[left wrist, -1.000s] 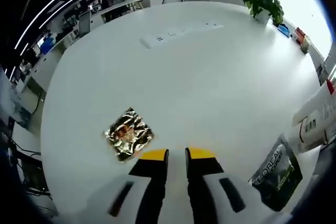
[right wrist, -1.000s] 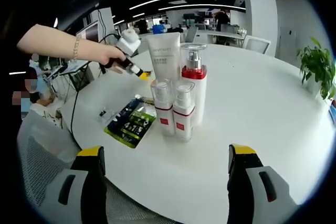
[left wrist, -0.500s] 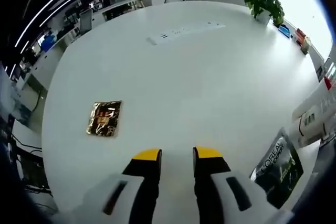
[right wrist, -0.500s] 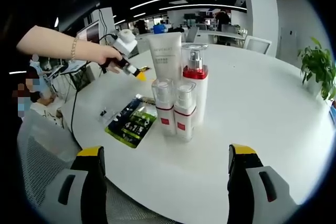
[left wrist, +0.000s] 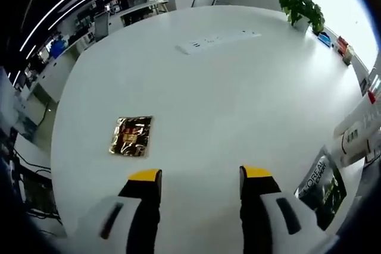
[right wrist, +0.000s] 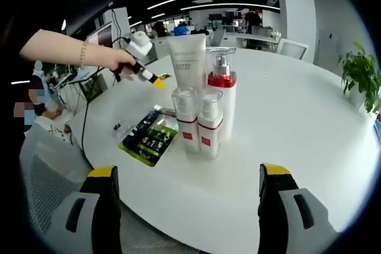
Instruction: Arrange the skincare products in the storage area until every visible bottle or jar stands upright without overlapping.
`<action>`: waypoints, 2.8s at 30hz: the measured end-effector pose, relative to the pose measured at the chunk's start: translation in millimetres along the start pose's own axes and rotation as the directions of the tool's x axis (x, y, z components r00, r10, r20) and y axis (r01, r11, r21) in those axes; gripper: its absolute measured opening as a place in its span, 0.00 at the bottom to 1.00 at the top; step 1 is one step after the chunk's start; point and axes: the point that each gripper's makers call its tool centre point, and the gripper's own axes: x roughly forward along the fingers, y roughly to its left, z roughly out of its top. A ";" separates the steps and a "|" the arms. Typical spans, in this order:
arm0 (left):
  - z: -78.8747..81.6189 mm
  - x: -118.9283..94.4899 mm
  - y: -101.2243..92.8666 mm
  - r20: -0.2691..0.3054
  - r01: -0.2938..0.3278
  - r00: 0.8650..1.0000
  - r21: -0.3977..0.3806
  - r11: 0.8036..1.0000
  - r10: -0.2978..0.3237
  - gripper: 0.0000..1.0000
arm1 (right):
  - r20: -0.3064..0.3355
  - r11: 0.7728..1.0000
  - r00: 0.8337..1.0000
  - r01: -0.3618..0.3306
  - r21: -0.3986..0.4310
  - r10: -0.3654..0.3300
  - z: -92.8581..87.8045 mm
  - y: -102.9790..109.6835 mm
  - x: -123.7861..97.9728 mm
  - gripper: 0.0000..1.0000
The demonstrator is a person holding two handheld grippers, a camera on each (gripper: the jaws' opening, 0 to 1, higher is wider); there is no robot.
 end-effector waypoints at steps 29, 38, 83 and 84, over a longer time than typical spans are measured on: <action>20.2 -25.3 39.3 -0.065 0.027 0.998 0.048 0.998 -0.024 0.83 | -0.030 1.000 1.000 0.009 0.010 -0.009 -4.8 -1.6 0.7 0.97; 23.9 -21.8 45.0 -0.081 0.026 0.996 0.053 0.998 -0.021 0.85 | -0.041 0.999 0.999 0.022 0.036 -0.021 -7.9 -5.9 1.4 0.97; 21.5 41.4 86.1 -0.157 0.079 0.985 0.030 0.996 -0.074 0.49 | -0.111 0.997 0.993 0.042 0.059 -0.035 -23.5 -10.3 6.5 0.97; 21.9 41.0 85.5 -0.155 0.082 0.985 0.031 0.996 -0.076 0.45 | -0.111 0.997 0.993 0.042 0.059 -0.035 -23.6 -10.4 6.4 0.97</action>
